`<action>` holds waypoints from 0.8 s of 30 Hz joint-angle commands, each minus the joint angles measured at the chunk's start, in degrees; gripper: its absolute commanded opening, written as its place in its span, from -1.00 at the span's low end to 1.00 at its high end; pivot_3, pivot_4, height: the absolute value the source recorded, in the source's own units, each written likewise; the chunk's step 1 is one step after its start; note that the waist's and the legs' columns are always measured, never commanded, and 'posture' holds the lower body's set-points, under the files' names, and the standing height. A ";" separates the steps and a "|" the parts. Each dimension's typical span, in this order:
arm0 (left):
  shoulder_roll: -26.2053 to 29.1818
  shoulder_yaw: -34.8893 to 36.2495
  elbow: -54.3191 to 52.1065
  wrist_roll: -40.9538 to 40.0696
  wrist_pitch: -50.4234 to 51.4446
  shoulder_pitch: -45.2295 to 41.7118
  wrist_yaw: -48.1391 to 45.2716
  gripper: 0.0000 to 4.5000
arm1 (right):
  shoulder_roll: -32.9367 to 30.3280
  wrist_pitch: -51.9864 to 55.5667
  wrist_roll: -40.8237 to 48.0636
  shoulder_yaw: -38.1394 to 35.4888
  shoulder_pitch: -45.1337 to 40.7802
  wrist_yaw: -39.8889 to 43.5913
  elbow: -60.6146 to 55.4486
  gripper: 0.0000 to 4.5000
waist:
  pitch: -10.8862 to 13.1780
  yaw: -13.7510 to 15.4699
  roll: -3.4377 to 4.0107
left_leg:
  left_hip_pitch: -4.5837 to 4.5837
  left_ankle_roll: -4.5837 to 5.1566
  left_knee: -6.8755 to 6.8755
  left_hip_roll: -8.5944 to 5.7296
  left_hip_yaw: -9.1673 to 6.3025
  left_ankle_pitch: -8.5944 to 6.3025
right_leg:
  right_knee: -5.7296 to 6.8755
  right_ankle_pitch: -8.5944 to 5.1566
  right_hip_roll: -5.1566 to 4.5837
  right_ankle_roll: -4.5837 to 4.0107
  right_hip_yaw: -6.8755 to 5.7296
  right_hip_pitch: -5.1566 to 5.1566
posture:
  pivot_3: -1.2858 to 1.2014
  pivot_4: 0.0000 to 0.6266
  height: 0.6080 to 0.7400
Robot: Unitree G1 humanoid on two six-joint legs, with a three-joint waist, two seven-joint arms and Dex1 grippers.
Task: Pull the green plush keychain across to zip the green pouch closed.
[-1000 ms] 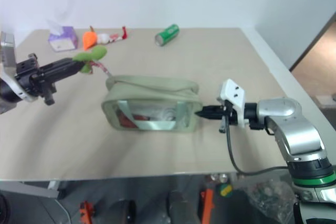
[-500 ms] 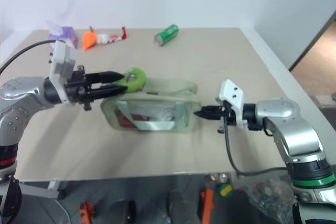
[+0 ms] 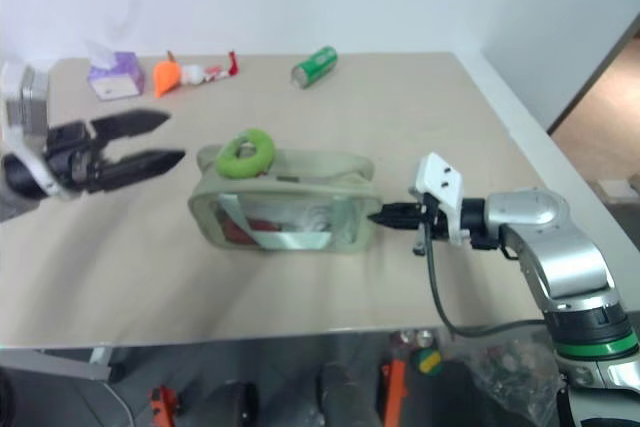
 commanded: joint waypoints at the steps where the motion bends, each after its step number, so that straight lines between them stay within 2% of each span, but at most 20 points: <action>1: 1.44 -0.40 -2.44 2.49 -1.87 4.30 -2.21 0.99 | 0.12 -0.18 0.06 0.72 -0.28 0.55 -0.72 -1.00 | 0.01 0.08 -0.02 | 0.00 0.00 0.01 0.00 0.00 0.00 | 0.00 -0.01 -0.02 -0.01 -0.01 0.02 | 0.03 -0.52 1.00; 7: -2.12 -3.37 -2.41 4.01 -2.75 6.49 -0.54 0.99 | 0.68 0.19 0.52 0.91 -0.84 0.64 -1.03 -1.00 | 0.01 0.04 -0.07 | 0.00 -0.03 0.08 -0.01 0.04 0.02 | 0.00 -0.10 -0.03 -0.22 0.02 0.01 | 0.03 -0.52 1.00; 16: -6.40 -9.91 0.55 6.50 -3.69 2.08 -0.95 0.99 | 0.55 0.72 0.44 0.48 -0.26 -0.01 -1.93 -1.00 | 0.01 -0.09 -0.07 | 0.02 -0.02 0.03 0.00 0.02 0.01 | 0.04 0.02 0.02 -0.03 0.02 0.00 | 0.03 -0.52 1.00; 17: -6.53 -10.26 0.58 6.75 -4.03 2.02 -1.38 0.76 | 0.49 0.86 0.53 0.32 -0.12 -0.10 -2.13 -1.00 | 0.01 -0.13 -0.07 | 0.02 -0.02 0.02 0.00 0.02 0.01 | 0.04 0.02 0.02 -0.02 0.02 0.00 | 0.03 -0.52 1.00; 24: -8.80 -8.90 1.33 4.23 -2.74 0.53 -0.63 -0.30 | 0.29 1.67 1.04 -0.74 1.28 -1.03 -3.44 -1.00 | 0.01 -0.09 -0.08 | 0.01 -0.02 0.02 -0.01 0.00 0.01 | 0.04 0.01 0.00 -0.02 0.01 0.01 | 0.03 -0.52 1.00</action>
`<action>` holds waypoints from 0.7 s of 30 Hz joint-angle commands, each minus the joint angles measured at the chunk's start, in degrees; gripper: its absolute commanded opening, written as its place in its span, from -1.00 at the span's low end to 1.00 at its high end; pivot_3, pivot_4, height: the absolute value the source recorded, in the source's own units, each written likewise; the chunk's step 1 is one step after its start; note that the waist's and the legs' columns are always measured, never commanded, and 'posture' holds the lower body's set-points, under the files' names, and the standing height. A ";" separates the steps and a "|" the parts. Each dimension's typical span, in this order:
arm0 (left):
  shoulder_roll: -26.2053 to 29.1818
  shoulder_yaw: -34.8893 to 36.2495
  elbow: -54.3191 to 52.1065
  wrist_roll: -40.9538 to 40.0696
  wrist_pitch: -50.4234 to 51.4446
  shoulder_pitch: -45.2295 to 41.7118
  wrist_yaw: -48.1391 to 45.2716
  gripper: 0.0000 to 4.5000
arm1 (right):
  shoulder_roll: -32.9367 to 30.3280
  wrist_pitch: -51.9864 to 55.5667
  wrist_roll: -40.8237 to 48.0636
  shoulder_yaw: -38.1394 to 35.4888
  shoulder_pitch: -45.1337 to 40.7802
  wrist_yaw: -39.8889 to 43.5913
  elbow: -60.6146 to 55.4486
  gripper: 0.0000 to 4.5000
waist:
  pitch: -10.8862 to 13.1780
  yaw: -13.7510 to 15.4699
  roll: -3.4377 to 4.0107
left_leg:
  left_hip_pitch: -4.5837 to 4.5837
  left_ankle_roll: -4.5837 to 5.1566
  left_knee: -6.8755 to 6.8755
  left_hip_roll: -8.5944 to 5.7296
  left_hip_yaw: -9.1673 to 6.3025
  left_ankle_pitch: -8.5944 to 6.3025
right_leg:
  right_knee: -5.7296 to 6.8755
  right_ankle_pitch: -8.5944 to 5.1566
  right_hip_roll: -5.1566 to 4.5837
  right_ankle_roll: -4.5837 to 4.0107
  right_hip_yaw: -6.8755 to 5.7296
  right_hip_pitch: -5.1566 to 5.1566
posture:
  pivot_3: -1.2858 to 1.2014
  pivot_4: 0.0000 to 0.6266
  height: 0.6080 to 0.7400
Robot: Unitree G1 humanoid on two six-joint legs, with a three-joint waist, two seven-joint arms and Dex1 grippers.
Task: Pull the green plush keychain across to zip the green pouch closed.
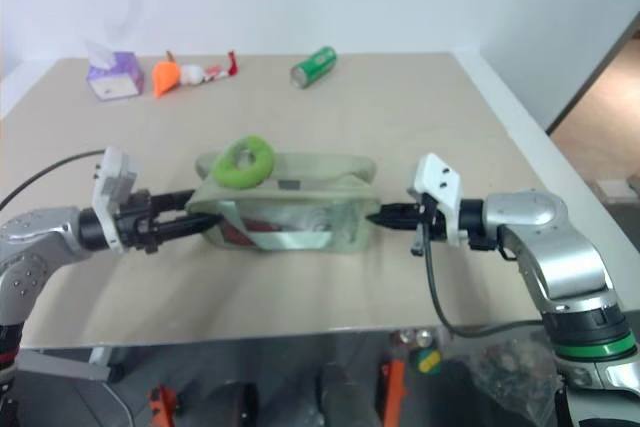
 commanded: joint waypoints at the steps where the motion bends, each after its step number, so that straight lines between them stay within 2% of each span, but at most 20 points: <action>1: -1.00 1.81 -0.72 -2.14 0.31 -1.24 0.62 -0.44 | -0.13 0.58 0.69 -0.32 0.76 -0.53 -2.39 -1.00 | 0.00 0.00 0.00 | 0.00 0.00 0.00 0.00 0.00 0.00 | 0.00 0.00 0.00 0.00 0.00 0.00 | 0.03 -0.52 1.00; 4: -1.60 1.76 -1.03 -1.81 0.23 -0.70 1.69 -0.89 | -0.09 0.59 0.75 -0.35 1.01 -0.81 -2.34 -1.00 | 0.00 0.00 0.00 | 0.00 0.00 0.01 0.00 0.01 0.00 | 0.00 0.01 0.00 0.01 0.01 0.00 | 0.03 -0.52 1.00; 5: -1.76 1.73 -1.24 -1.66 0.12 -0.44 1.94 -0.99 | -0.06 0.58 0.79 -0.37 1.04 -0.86 -2.30 -1.00 | 0.00 0.00 0.00 | 0.00 0.00 0.01 0.00 0.01 0.00 | 0.00 0.00 0.00 0.01 0.01 0.00 | 0.03 -0.52 1.00; 16: -2.70 2.24 -2.43 -1.10 -0.85 1.30 4.79 -0.99 | 1.32 0.33 -0.08 0.01 -1.61 -2.36 0.54 -1.00 | 0.00 -0.03 -0.01 | 0.01 0.00 0.02 -0.01 0.00 0.00 | 0.00 0.01 0.00 0.02 0.01 0.02 | 0.03 -0.52 1.00; 21: -3.03 1.75 -2.83 -0.84 -1.08 1.67 5.09 -1.00 | 1.80 0.84 -0.11 -1.07 -3.59 -3.85 1.98 -0.24 | 0.01 0.03 0.02 | -0.02 0.00 0.03 -0.03 0.00 0.00 | 0.00 0.02 -0.02 0.03 0.02 0.00 | 0.03 -0.52 1.00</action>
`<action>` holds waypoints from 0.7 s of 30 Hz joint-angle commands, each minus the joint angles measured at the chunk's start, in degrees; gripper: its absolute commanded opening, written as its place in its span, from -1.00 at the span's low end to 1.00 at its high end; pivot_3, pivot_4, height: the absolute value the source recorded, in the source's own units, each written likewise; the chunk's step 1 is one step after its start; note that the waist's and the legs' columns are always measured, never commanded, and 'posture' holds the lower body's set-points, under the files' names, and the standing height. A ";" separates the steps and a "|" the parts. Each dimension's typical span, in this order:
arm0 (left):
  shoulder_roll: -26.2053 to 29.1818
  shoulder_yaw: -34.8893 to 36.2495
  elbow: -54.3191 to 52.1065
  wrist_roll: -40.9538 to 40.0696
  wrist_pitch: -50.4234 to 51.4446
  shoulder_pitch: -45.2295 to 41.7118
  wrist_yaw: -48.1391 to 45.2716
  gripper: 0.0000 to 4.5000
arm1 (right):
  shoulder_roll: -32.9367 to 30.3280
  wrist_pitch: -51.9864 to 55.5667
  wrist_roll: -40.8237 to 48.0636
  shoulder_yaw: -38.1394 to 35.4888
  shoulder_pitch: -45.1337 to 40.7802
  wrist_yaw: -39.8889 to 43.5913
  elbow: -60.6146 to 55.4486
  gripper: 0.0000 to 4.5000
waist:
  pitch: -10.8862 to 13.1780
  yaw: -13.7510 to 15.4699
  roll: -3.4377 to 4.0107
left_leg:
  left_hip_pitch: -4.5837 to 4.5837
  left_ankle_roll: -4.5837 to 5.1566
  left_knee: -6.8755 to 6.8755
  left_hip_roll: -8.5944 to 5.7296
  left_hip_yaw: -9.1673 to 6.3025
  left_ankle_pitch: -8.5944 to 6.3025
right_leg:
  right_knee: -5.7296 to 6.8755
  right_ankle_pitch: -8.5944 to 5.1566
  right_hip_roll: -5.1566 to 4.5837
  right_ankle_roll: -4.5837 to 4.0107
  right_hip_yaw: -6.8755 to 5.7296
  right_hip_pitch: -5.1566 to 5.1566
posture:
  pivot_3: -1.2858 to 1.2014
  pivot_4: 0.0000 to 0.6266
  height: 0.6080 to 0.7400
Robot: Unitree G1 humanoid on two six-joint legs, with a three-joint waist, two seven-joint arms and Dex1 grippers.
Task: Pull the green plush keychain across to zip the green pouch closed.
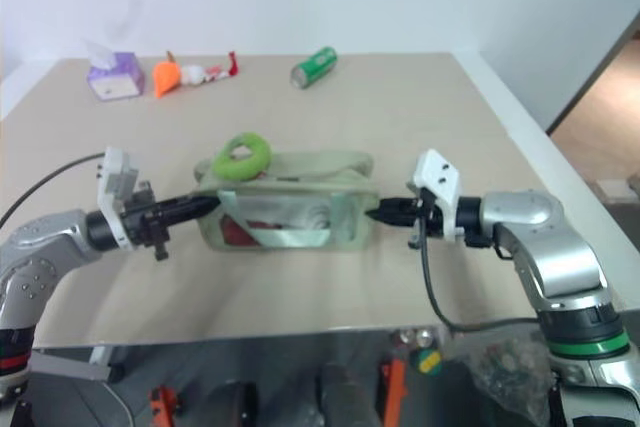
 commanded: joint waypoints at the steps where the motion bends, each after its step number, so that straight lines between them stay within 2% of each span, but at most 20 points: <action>1: 0.12 0.72 -1.77 0.07 -0.74 0.26 0.14 -1.00 | -0.51 0.07 -0.16 -1.13 -1.82 -0.82 -0.26 -0.10 | 0.00 0.00 0.00 | -0.01 0.00 0.00 -0.01 0.00 0.00 | 0.00 -0.01 -0.01 0.01 0.01 -0.01 | 0.03 -0.52 1.00; 6: -0.07 0.43 -1.92 0.13 -0.74 0.11 0.24 -1.00 | -1.62 1.84 4.01 -6.74 -2.51 -0.60 0.44 0.64 | 0.00 0.14 0.01 | -0.07 0.00 -0.01 -0.03 -0.01 -0.01 | -0.01 -0.06 -0.04 0.06 0.00 -0.02 | 0.03 -0.52 1.00; 10: -0.14 0.30 -1.99 0.15 -0.76 0.00 0.15 -1.00 | -1.10 4.94 11.84 -13.92 -6.51 -0.57 0.82 0.64 | 0.02 0.17 0.02 | -0.08 0.00 -0.01 -0.06 0.00 -0.01 | -0.01 -0.05 -0.06 0.07 0.01 -0.02 | 0.03 -0.52 1.00; 13: -0.19 0.12 -1.90 0.24 -0.83 -0.16 0.08 -1.00 | 0.34 6.69 16.05 -15.72 -10.94 -2.18 -0.18 0.64 | 0.03 0.14 0.04 | -0.07 0.01 0.00 -0.06 -0.01 -0.01 | -0.01 -0.03 -0.06 0.08 0.01 -0.02 | 0.03 -0.52 1.00; 15: -0.24 -0.14 -1.63 0.43 -0.88 -0.45 -0.02 -1.00 | 1.81 7.26 16.45 -13.44 -14.00 -3.87 -2.02 0.64 | 0.02 0.11 0.04 | -0.05 0.01 0.00 -0.05 -0.03 -0.01 | 0.00 -0.03 -0.04 0.06 0.00 -0.02 | 0.03 -0.52 1.00; 21: -0.53 -0.37 -2.17 0.41 -0.56 -0.84 -0.02 -1.00 | 4.14 -0.56 1.76 3.21 -18.54 -6.11 -6.74 0.64 | 0.03 0.13 0.05 | -0.10 0.01 -0.03 -0.04 -0.07 -0.01 | -0.01 -0.06 -0.06 0.04 -0.04 -0.04 | 0.03 -0.52 1.00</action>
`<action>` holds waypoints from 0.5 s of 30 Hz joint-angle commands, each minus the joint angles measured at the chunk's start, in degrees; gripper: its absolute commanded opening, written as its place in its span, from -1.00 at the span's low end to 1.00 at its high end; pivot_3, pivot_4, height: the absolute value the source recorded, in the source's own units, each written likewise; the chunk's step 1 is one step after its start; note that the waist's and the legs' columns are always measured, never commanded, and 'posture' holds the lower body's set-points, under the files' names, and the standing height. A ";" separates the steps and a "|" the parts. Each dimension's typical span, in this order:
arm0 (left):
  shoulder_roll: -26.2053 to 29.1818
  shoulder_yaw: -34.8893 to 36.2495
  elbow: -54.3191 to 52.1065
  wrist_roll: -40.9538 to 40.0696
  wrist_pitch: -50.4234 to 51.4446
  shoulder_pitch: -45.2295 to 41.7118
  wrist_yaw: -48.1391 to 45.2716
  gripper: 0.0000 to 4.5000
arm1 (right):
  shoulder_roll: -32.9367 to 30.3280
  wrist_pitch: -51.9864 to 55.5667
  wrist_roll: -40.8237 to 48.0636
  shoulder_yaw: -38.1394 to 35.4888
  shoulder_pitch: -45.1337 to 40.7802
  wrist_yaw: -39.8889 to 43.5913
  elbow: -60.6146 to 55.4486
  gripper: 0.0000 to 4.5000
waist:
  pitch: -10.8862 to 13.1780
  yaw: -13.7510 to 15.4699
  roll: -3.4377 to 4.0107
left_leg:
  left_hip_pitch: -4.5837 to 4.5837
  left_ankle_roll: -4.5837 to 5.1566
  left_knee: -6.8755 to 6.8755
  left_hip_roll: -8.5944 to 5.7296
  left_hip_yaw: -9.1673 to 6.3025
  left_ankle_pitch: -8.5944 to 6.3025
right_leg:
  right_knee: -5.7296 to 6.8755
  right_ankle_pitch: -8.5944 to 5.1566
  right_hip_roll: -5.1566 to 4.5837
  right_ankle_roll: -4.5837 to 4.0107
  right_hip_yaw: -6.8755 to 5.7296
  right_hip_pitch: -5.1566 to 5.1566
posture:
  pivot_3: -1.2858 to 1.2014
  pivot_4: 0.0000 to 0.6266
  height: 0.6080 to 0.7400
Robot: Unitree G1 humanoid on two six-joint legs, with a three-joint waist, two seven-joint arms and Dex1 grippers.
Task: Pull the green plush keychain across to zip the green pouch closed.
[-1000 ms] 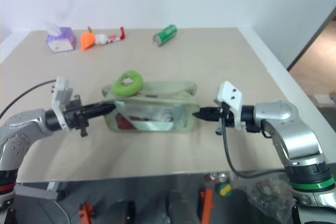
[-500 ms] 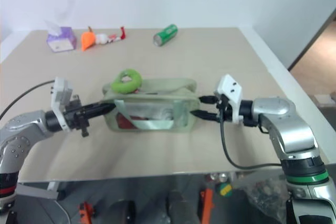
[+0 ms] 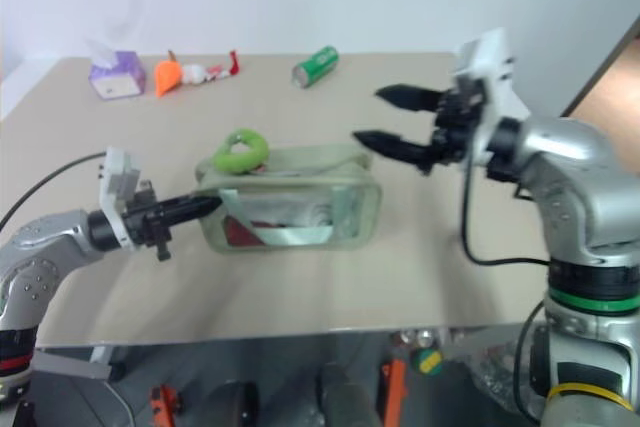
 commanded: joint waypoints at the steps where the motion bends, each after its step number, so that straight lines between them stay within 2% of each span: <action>1: -0.21 0.12 -1.93 -0.05 -0.38 -0.61 0.68 -1.00 | 0.71 -6.79 -9.65 7.94 -3.66 -1.08 -1.97 0.64 | 0.01 0.04 0.01 | -0.03 0.00 0.00 -0.01 0.01 0.00 | 0.00 -0.01 -0.03 0.01 0.00 -0.02 | 0.03 -0.52 1.00; 6: -0.01 0.12 -3.19 -0.51 0.01 -0.43 1.05 -1.00 | 1.59 -15.90 -18.95 14.29 -6.22 0.22 2.65 0.64 | 0.01 0.41 0.01 | -0.12 -0.01 0.01 -0.05 0.05 0.00 | -0.04 -0.03 -0.12 0.07 0.01 -0.06 | 0.03 -0.52 1.00; 15: 0.34 0.40 -3.57 -0.62 0.58 -0.89 1.20 -1.00 | 7.17 -22.20 -22.60 16.57 -11.16 2.29 7.57 0.64 | 0.01 0.49 0.01 | -0.10 -0.01 0.01 -0.04 0.00 0.00 | -0.02 -0.02 -0.09 0.04 -0.03 -0.06 | 0.03 -0.52 1.00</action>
